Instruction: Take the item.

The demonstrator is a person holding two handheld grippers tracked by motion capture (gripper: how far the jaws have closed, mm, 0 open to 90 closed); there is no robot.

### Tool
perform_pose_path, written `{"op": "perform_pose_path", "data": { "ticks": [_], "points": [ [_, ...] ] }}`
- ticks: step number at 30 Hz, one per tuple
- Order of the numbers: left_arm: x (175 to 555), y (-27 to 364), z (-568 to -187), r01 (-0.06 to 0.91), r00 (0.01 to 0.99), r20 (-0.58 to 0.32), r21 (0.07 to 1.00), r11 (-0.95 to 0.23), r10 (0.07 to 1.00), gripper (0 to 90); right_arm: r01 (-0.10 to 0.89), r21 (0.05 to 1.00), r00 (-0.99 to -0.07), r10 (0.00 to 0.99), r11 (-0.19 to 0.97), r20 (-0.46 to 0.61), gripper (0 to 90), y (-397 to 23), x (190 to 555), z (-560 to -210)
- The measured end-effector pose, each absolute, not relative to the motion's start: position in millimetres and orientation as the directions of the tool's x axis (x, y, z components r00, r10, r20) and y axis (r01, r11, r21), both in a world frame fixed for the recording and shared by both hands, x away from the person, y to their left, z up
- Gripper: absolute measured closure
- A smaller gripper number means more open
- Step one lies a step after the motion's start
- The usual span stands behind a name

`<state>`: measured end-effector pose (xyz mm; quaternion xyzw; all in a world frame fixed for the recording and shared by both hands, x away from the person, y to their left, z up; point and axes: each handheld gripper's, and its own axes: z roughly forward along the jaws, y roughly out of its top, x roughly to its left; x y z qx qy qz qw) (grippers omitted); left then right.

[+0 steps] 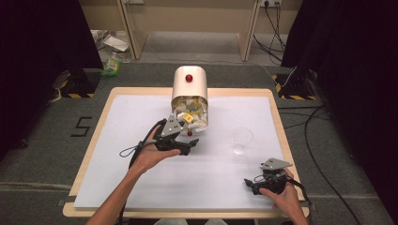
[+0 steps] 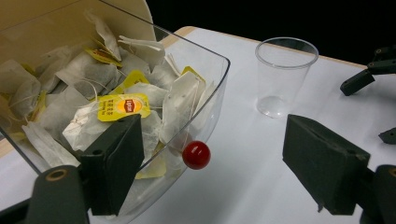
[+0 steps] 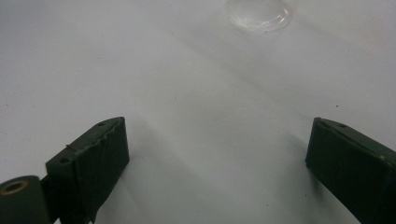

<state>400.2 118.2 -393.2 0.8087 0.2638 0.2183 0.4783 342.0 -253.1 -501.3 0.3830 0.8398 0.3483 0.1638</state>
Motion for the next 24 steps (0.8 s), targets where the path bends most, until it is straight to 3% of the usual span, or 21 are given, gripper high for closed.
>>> {"op": "perform_pose_path", "data": {
  "ticks": [24],
  "points": [
    [392.2, 120.8, -398.2, 0.235, 0.779, 0.075, 0.885, -0.401, 0.623, 20.3, 0.529, 0.711, -0.653, 0.757, 0.464, -0.008, 6.5, -253.1, 342.0, -501.3]
  ]
}}
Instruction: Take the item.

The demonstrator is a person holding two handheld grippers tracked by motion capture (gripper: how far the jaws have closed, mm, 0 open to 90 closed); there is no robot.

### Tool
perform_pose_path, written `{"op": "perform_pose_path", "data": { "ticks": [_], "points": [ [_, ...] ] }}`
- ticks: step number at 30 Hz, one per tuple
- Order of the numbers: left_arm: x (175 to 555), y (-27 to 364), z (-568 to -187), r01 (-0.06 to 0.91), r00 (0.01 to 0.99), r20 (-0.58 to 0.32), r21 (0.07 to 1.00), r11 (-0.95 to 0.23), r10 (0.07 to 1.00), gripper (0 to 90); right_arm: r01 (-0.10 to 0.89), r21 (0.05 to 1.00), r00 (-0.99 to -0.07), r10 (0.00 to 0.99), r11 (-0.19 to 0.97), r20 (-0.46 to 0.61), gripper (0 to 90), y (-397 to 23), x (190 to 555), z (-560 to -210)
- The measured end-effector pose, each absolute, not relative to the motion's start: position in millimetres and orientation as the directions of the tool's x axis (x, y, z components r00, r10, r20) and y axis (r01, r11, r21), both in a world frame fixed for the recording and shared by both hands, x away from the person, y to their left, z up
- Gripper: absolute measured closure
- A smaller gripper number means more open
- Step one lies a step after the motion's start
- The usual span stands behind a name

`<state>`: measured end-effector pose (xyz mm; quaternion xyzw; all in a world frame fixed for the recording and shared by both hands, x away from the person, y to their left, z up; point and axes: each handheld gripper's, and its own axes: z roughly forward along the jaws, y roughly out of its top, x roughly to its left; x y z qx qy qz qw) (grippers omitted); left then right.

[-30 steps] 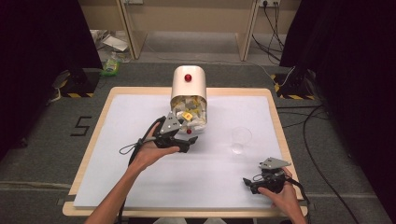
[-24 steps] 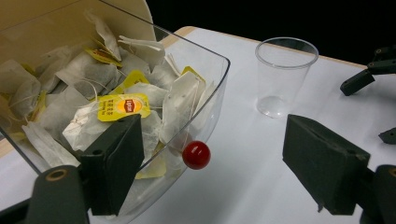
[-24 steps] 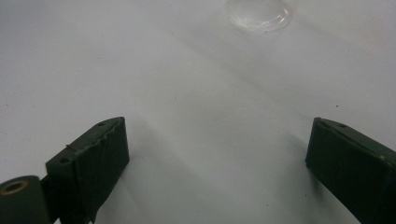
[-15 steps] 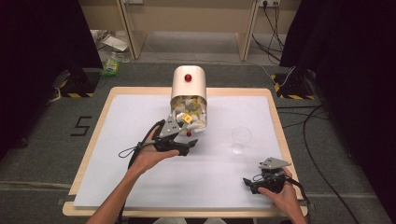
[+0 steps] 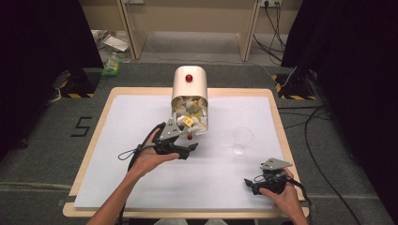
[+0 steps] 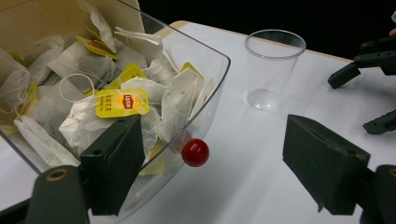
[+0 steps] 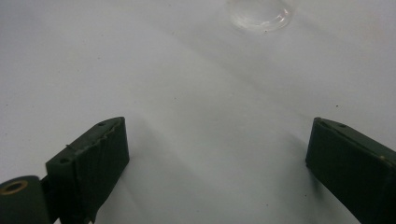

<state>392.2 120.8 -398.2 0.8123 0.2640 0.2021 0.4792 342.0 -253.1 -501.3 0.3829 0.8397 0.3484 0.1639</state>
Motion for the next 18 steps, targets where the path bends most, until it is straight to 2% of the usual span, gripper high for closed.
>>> {"op": "perform_pose_path", "data": {
  "ticks": [18],
  "points": [
    [394.7, 123.0, -396.7, 0.247, 0.774, 0.054, 0.892, -0.378, 0.631, 19.7, 0.529, 0.711, -0.653, 0.757, 0.464, -0.008, 6.5, -253.1, 342.0, -501.3]
  ]
}}
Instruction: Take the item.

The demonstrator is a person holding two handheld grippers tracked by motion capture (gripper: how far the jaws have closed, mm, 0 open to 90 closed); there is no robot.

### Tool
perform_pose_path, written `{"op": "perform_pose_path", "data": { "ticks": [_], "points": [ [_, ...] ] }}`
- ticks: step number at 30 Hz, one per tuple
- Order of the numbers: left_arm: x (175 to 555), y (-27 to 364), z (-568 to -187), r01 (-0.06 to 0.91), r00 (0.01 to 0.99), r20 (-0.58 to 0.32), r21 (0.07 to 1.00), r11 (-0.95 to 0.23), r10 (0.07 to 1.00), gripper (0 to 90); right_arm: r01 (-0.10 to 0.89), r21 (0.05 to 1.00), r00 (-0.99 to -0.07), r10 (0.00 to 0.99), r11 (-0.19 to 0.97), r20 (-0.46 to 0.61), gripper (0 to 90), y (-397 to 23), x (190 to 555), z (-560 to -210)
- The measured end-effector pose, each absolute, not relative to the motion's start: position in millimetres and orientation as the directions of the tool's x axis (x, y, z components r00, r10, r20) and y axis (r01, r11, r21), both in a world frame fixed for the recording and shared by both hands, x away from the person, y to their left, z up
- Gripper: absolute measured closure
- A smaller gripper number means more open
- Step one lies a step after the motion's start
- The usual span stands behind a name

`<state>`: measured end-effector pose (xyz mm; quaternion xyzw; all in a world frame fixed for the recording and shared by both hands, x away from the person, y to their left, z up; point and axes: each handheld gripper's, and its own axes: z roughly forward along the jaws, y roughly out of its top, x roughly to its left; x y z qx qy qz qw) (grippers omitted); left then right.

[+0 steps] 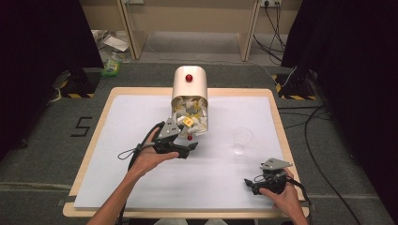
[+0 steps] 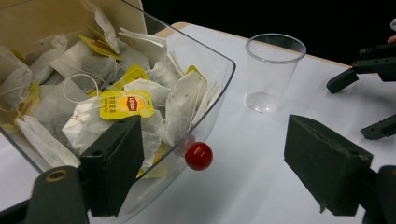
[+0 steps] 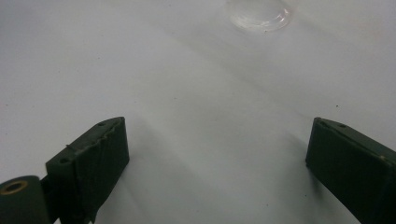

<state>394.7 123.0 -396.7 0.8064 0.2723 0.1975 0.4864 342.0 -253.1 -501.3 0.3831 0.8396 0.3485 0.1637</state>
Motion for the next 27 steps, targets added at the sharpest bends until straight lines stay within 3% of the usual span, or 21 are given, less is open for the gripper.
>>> {"op": "perform_pose_path", "data": {
  "ticks": [21, 27],
  "points": [
    [406, 137, -370, 0.222, 0.742, 0.066, 0.915, -0.338, 0.668, 21.9, 0.529, 0.711, -0.653, 0.757, 0.464, -0.008, 6.5, -253, 342, -501],
    [422, 143, -365, 0.261, 0.714, 0.048, 0.907, -0.33, 0.698, 30.3, 0.53, 0.71, -0.652, 0.758, 0.463, -0.007, 6.5, -253, 342, -501]
  ]
}}
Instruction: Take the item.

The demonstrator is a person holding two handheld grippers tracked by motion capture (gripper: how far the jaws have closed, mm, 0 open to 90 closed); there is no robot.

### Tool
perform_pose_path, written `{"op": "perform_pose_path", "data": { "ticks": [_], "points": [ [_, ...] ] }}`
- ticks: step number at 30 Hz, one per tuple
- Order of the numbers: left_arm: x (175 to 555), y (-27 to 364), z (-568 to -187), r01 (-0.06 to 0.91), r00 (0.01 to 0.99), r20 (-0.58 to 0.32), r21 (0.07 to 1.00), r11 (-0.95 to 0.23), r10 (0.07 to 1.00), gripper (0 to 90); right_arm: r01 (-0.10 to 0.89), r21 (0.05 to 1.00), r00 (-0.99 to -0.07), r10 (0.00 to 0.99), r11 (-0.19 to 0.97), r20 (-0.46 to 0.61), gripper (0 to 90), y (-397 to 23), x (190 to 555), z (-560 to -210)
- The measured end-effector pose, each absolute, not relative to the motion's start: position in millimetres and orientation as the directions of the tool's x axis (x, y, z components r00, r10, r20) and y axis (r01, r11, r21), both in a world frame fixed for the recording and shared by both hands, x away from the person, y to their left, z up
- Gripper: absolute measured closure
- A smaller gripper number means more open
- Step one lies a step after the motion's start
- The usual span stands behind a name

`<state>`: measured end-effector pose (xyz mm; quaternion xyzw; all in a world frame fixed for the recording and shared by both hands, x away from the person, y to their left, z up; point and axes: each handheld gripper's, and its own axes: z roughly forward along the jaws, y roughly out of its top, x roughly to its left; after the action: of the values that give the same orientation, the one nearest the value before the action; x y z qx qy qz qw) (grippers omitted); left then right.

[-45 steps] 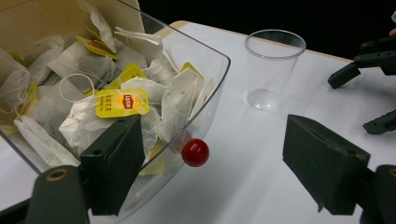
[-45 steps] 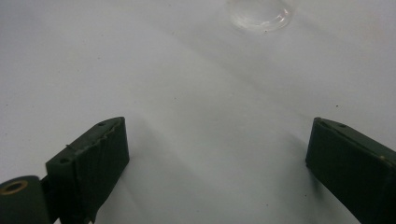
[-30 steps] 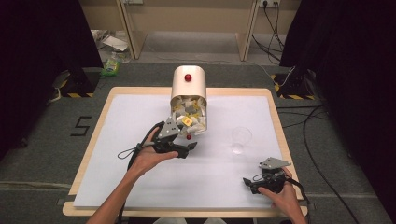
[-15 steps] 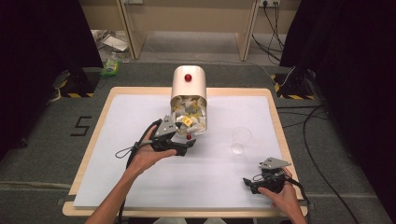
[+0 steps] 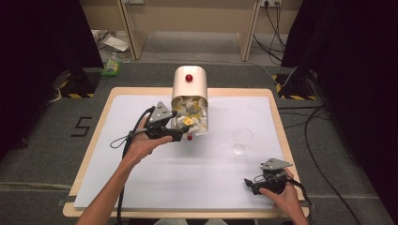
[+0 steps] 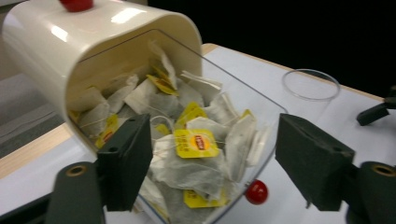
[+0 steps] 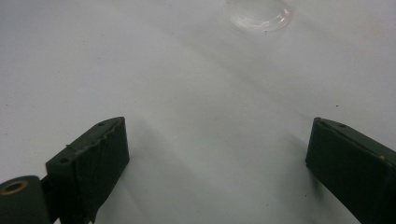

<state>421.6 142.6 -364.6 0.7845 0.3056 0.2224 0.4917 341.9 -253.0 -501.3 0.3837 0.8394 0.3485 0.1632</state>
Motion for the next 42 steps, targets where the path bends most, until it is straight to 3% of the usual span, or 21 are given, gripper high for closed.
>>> {"op": "perform_pose_path", "data": {
  "ticks": [6, 20, 23, 25, 31, 36, 42],
  "points": [
    [434, 141, -368, 0.303, 0.701, 0.044, 0.886, -0.352, 0.712, 44.4, 0.528, 0.712, -0.652, 0.758, 0.462, -0.008, 6.5, -253, 342, -501],
    [452, 129, -384, 0.358, 0.684, 0.051, 0.846, -0.395, 0.728, 49.3, 0.528, 0.712, -0.653, 0.758, 0.462, -0.007, 6.5, -253, 342, -501],
    [453, 126, -387, 0.36, 0.691, 0.074, 0.828, -0.43, 0.72, 54.5, 0.529, 0.712, -0.653, 0.758, 0.462, -0.007, 6.5, -253, 342, -501],
    [454, 127, -386, 0.366, 0.686, 0.073, 0.826, -0.43, 0.724, 64.7, 0.528, 0.712, -0.653, 0.757, 0.462, -0.007, 6.4, -253, 342, -501],
    [451, 127, -387, 0.346, 0.685, 0.097, 0.829, -0.44, 0.722, 80.2, 0.528, 0.712, -0.653, 0.757, 0.462, -0.007, 6.5, -253, 342, -501],
    [450, 127, -386, 0.334, 0.682, 0.109, 0.834, -0.44, 0.723, 87.4, 0.528, 0.712, -0.653, 0.758, 0.462, -0.007, 6.5, -253, 342, -501],
    [447, 128, -377, 0.304, 0.676, 0.126, 0.85, -0.431, 0.726, 88.8, 0.528, 0.712, -0.653, 0.758, 0.462, -0.008, 6.5, -253, 342, -501]
  ]
}}
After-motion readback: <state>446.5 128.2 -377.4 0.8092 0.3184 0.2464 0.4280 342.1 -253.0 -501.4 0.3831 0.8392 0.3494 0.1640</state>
